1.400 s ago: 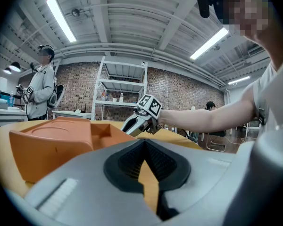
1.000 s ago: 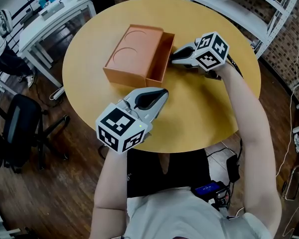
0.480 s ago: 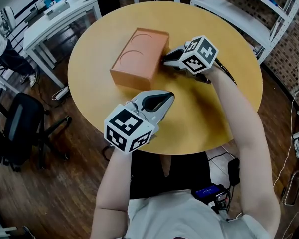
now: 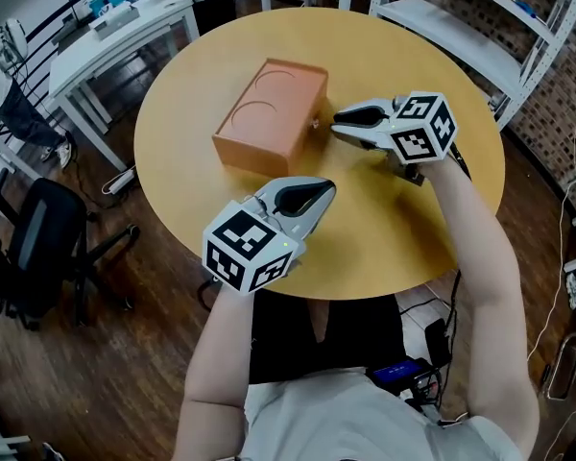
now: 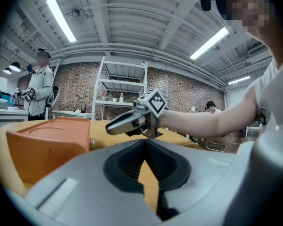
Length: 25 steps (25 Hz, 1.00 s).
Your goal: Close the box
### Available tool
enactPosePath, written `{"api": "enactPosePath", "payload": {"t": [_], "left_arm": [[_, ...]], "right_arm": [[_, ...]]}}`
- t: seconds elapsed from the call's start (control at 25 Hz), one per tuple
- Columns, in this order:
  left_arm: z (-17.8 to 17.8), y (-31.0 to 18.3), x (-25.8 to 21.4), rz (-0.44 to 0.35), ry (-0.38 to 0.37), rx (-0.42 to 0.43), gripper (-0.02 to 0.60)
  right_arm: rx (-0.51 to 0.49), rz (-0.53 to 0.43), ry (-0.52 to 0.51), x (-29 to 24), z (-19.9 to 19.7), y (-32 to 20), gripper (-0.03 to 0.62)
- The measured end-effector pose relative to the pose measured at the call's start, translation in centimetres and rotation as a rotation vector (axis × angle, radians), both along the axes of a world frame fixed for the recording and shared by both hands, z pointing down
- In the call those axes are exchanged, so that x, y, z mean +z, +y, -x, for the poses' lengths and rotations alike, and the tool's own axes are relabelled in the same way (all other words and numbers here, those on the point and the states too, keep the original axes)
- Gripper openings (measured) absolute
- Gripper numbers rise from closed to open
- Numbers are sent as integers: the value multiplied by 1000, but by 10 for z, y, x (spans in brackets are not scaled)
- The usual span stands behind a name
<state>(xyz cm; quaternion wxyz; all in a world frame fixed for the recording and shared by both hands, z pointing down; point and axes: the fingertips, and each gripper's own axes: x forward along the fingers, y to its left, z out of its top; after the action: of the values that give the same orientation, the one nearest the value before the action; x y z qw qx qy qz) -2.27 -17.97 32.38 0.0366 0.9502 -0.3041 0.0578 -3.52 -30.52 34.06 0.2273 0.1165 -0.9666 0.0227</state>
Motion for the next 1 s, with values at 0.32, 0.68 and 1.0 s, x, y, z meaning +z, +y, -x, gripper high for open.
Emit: {"api": "enactPosePath", "payload": {"t": [0.32,0.68,1.0], "left_arm": [[4,-2,-3,1,6,-18,0],[2,-5,-2,-1,7,-44,0],[4,-4,-3,0,8,-44,0]], "right_arm": [[96,17,-390,-40,-48,65,6],[49,-26,-363,-16,-43,100,1],[57,-20,-353,-15,-40,101,0]]}}
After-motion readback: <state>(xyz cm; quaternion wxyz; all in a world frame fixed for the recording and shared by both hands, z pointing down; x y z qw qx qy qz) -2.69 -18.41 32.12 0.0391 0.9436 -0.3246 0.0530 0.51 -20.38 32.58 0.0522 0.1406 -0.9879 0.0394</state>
